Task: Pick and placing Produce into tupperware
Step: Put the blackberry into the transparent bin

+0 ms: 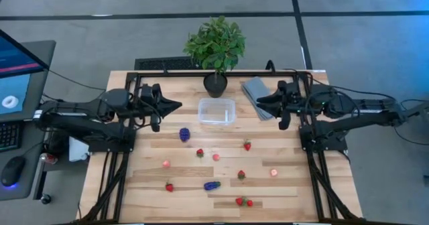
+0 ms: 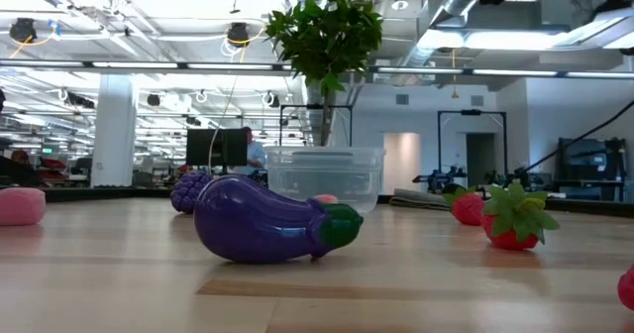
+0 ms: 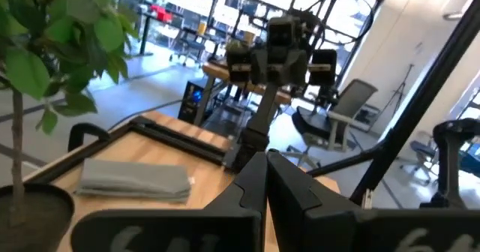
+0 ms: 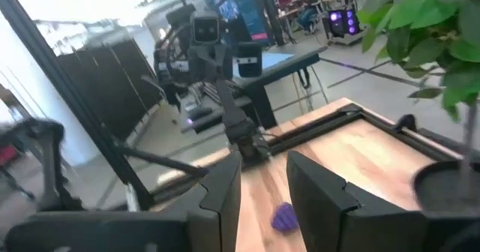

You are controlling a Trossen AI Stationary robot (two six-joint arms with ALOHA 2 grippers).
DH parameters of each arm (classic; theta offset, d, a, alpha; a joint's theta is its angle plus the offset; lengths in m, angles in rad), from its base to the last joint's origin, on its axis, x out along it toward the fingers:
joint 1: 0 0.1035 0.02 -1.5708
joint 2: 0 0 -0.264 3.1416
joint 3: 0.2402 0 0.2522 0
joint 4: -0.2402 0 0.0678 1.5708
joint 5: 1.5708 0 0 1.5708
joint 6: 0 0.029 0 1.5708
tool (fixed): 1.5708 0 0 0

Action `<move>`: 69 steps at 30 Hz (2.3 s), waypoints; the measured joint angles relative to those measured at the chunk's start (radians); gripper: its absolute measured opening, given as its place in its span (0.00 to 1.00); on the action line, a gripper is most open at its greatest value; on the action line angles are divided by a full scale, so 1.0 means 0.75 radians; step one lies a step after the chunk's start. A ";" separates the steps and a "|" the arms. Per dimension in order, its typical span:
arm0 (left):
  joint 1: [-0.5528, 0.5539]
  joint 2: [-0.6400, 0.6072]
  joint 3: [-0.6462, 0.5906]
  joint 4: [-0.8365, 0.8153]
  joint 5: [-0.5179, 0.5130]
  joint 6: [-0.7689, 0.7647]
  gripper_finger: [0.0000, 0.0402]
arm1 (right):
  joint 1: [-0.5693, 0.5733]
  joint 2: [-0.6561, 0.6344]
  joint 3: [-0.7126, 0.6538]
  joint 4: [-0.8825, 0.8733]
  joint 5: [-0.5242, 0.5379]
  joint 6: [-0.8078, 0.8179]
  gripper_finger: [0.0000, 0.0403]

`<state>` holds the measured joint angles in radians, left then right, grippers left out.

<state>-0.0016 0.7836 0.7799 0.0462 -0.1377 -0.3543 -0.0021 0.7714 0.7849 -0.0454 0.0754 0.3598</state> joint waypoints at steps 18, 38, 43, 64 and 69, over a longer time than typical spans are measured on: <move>-0.002 -0.027 0.001 0.140 0.096 -0.007 0.00 | 0.003 0.133 0.001 0.352 -0.136 -0.036 0.30; -0.202 0.262 0.001 0.099 0.391 -0.062 0.26 | 0.236 0.132 0.000 0.351 -0.246 0.036 0.30; -0.194 0.368 0.002 0.214 0.369 -0.073 0.25 | 0.302 0.132 0.001 0.353 -0.241 0.035 0.30; -0.228 0.414 0.001 -0.468 -0.028 -0.493 0.71 | 0.428 0.133 0.001 0.334 -0.165 0.031 0.30; -0.228 0.414 0.001 -0.441 0.106 -0.520 0.82 | 0.430 0.133 0.001 0.301 -0.169 0.072 0.30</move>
<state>-0.1722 1.0939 0.7807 -0.2847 -0.0585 -0.7442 0.3202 0.8715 0.7853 0.1801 -0.0515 0.4135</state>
